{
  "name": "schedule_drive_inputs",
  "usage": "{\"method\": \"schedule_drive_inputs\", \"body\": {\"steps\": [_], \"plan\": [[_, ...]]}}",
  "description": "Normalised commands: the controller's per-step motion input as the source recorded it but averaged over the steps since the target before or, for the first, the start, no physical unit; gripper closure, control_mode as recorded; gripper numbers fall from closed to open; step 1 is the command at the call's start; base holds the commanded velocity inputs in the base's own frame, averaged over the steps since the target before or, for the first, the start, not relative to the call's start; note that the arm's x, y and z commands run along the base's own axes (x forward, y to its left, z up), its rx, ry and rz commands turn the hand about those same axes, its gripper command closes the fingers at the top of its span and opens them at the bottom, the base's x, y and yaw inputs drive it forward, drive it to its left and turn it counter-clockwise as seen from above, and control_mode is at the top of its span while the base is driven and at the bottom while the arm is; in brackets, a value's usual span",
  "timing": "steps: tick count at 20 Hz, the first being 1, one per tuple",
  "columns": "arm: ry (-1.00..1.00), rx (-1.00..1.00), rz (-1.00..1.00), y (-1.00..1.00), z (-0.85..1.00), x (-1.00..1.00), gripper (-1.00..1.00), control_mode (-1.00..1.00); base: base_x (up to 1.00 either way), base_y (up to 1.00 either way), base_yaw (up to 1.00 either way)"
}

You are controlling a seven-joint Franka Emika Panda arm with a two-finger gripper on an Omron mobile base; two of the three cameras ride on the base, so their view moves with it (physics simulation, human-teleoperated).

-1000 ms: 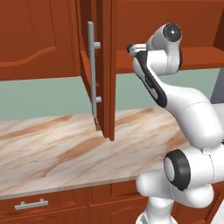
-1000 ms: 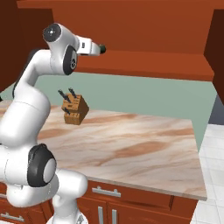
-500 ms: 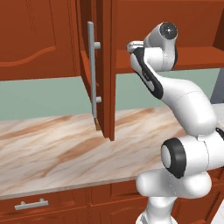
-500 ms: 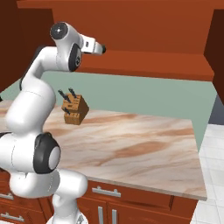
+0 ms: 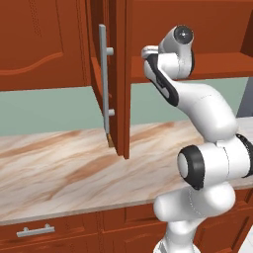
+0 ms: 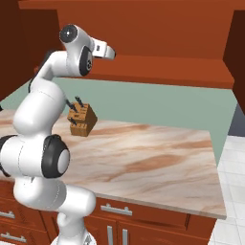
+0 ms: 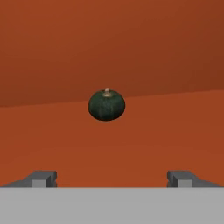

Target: Pick the squashs from the cabinet and place them in one bowl. Pick the carrot from the sink and place it in the other bowl.

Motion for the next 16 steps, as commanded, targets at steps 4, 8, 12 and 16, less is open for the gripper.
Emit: {"method": "schedule_drive_inputs", "body": {"steps": [4,8,12,16], "plan": [[0.00,0.00,-0.02,0.00,-0.05,0.32,-1.00,-1.00,0.00,0.00,0.00],[0.00,0.00,0.00,0.00,-0.05,0.29,-1.00,-1.00,0.00,0.00,0.00],[0.00,0.00,0.00,0.00,-0.05,0.32,-1.00,-1.00,0.00,0.00,0.00],[0.00,0.00,0.00,0.00,-0.06,0.32,-1.00,-1.00,0.00,0.00,0.00]]}}
